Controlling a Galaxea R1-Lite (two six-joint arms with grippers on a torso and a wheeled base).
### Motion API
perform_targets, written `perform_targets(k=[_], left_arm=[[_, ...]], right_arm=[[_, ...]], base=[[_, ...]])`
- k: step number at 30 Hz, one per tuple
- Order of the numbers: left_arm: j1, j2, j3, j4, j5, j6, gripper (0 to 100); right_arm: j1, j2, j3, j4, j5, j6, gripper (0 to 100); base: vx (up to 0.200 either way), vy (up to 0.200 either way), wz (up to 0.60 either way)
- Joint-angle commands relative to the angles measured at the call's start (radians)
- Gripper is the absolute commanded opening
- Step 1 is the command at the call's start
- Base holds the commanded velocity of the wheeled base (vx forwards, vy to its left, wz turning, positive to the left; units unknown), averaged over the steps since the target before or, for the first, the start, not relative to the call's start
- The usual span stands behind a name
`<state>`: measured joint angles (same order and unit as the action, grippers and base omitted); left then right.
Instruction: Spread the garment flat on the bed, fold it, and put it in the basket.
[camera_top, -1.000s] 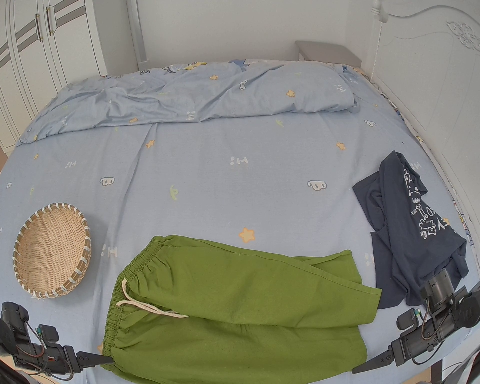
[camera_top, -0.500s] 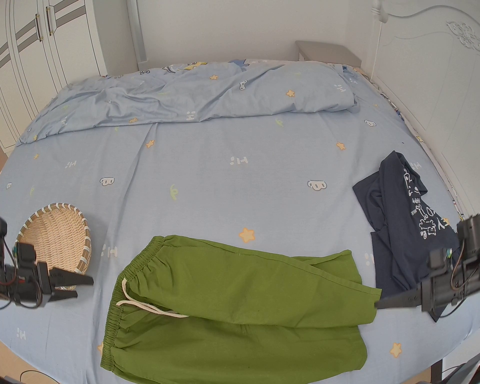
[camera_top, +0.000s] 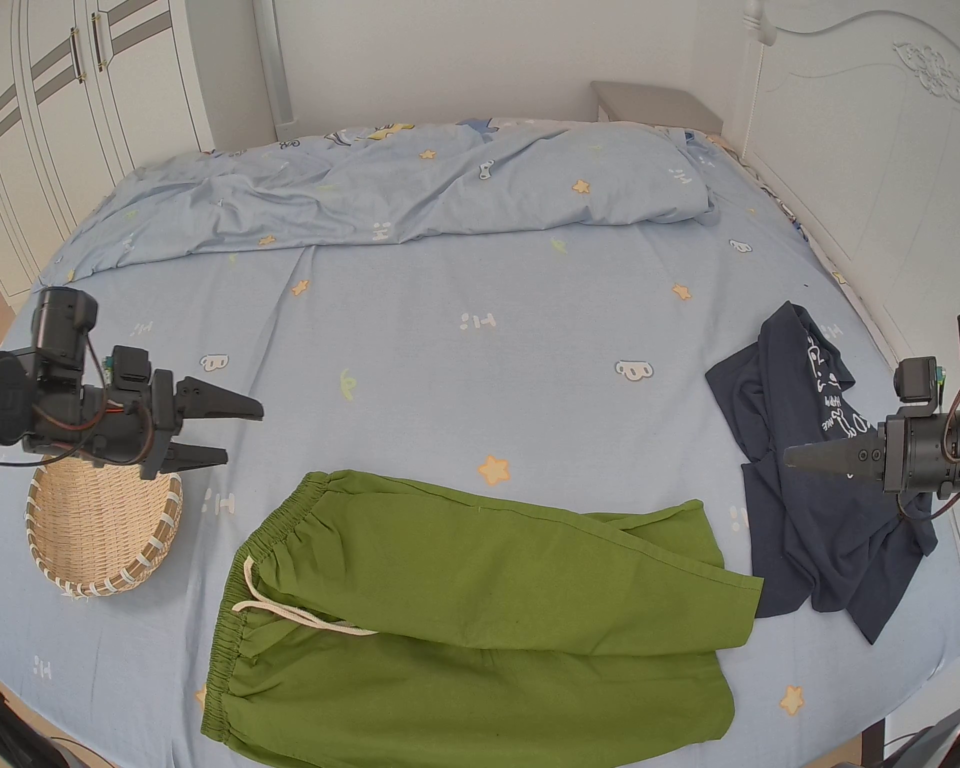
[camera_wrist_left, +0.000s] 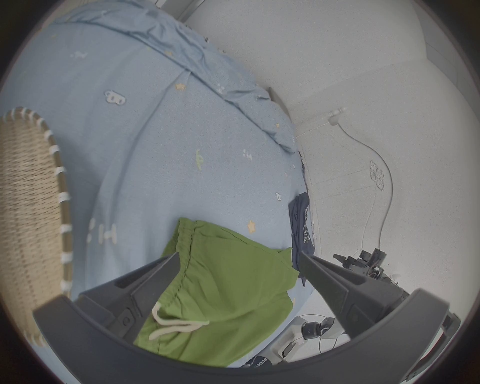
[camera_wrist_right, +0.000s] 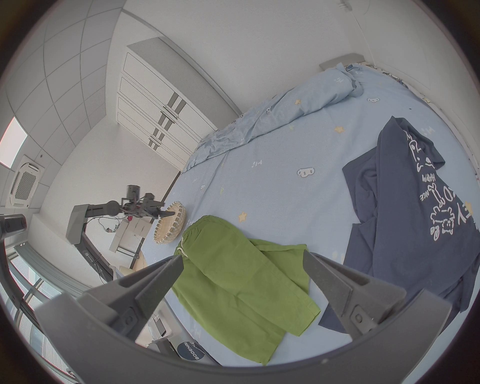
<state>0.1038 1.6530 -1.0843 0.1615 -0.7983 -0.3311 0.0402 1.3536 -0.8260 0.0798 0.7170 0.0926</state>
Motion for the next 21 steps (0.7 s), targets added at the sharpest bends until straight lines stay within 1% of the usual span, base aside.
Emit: perform_targets(k=[1,3,4,5,8,10,11,12,13,17,21], left_arm=[[-0.046,0.264,-0.132,-0.028,0.004,-0.017,100],[-0.046,0.268,-0.132,-0.028,0.004,-0.017,100],[-0.046,0.318,-0.143,-0.056,0.016,-0.014,100],[-0.046,0.323,-0.144,-0.059,0.021,-0.014,100],[-0.069,0.384,-0.154,-0.099,0.087,-0.016,100],[-0.076,0.393,-0.155,-0.103,0.099,-0.016,100],[-0.087,0.413,-0.154,-0.111,0.145,-0.016,100],[-0.087,0.413,-0.154,-0.111,0.145,-0.016,100],[-0.088,0.421,-0.154,-0.111,0.162,-0.016,100],[-0.09,0.421,-0.154,-0.112,0.159,-0.019,100],[-0.111,0.435,-0.155,-0.117,0.159,-0.023,100]], right_arm=[[-0.019,0.007,-0.027,0.003,-0.002,-0.002,100],[-0.019,0.007,-0.027,0.003,-0.002,-0.002,100],[-0.014,0.005,-0.024,0.003,-0.002,-0.004,100],[-0.013,0.004,-0.022,0.003,-0.002,-0.002,100],[0.0,0.002,-0.013,0.003,-0.002,-0.002,100],[0.003,0.002,-0.012,0.003,-0.002,-0.002,100],[0.013,0.002,-0.009,0.003,-0.004,-0.002,100],[0.013,0.002,-0.009,0.003,-0.004,-0.002,100],[0.015,0.004,-0.004,0.003,-0.004,-0.002,100],[0.017,0.005,-0.001,0.002,-0.004,-0.002,100],[0.015,0.009,-0.001,0.0,-0.004,-0.002,100]], base=[[0.0,0.0,0.0],[0.0,0.0,0.0],[0.0,0.0,0.0],[0.0,0.0,0.0],[0.0,0.0,0.0],[0.0,0.0,0.0],[0.0,0.0,0.0],[0.0,0.0,0.0],[0.0,0.0,0.0],[0.0,0.0,0.0],[0.0,0.0,0.0]])
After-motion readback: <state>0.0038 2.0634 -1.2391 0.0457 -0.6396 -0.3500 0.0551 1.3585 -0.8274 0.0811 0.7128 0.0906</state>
